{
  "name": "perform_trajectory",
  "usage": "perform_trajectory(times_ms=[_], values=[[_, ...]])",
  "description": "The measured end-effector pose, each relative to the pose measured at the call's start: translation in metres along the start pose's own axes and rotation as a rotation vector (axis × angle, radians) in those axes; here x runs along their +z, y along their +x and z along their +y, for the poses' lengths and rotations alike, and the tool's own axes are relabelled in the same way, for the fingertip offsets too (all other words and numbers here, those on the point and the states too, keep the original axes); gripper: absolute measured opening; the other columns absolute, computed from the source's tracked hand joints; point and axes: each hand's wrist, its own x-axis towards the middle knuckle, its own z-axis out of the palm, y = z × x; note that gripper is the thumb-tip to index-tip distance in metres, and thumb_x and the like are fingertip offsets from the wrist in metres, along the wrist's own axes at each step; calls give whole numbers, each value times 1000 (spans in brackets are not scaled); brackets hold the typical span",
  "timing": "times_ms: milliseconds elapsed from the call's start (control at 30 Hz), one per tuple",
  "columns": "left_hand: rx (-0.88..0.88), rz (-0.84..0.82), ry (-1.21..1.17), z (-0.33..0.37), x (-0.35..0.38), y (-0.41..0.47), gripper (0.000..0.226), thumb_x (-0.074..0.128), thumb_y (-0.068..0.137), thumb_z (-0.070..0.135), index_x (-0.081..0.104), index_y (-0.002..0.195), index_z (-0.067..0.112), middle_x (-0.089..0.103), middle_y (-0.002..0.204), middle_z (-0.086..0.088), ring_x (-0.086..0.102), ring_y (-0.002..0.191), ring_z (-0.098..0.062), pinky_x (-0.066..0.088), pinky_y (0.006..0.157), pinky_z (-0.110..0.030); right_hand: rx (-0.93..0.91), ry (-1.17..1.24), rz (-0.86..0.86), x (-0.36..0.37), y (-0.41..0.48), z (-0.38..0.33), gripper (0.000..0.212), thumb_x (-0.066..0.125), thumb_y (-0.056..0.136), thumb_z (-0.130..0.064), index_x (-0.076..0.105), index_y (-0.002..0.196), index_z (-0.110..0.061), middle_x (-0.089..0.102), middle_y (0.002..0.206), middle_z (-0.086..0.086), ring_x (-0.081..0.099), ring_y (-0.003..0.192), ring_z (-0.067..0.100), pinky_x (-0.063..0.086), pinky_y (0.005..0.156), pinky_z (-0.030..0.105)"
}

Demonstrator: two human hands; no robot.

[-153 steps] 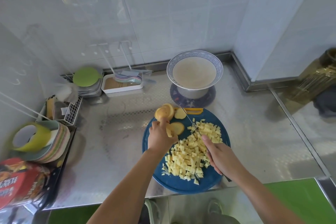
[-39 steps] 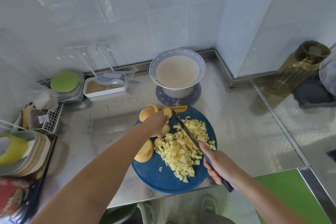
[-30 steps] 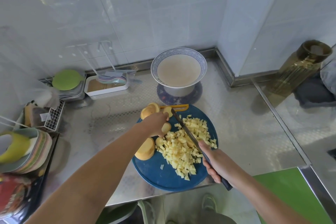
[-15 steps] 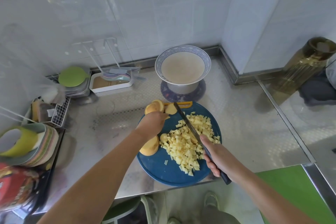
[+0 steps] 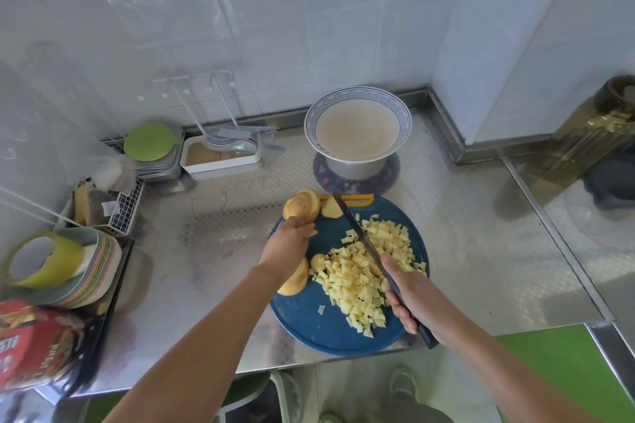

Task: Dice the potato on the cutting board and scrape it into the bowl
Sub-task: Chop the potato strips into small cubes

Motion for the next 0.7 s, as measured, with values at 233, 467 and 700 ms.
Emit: perform_trajectory(times_ms=[233, 467, 700], values=[[-32, -136, 18, 5, -6, 7, 57, 61, 90, 43, 47, 137, 15, 45, 131, -1, 45, 119, -18, 37, 92, -25, -3, -28, 15, -6, 4, -2, 69, 31, 95, -66, 39, 50, -15, 40, 42, 4, 34, 32, 15, 34, 41, 18], [-245, -4, 83, 4, -22, 56, 80, 71, 81, 44, 33, 142, 11, 38, 139, -12, 34, 129, -30, 30, 106, -37, -11, -8, 21, -11, 8, -2, 70, 32, 94, -68, 39, 47, -16, 40, 41, 3, 35, 32, 15, 37, 45, 21], [-317, -163, 114, -3, -18, 80, 90, 79, 71, 45, 34, 140, 8, 40, 137, -14, 41, 125, -32, 41, 100, -42, -15, -14, 23, -11, 7, -2, 71, 30, 95, -67, 38, 47, -16, 40, 41, 4, 34, 33, 16, 37, 44, 19]])
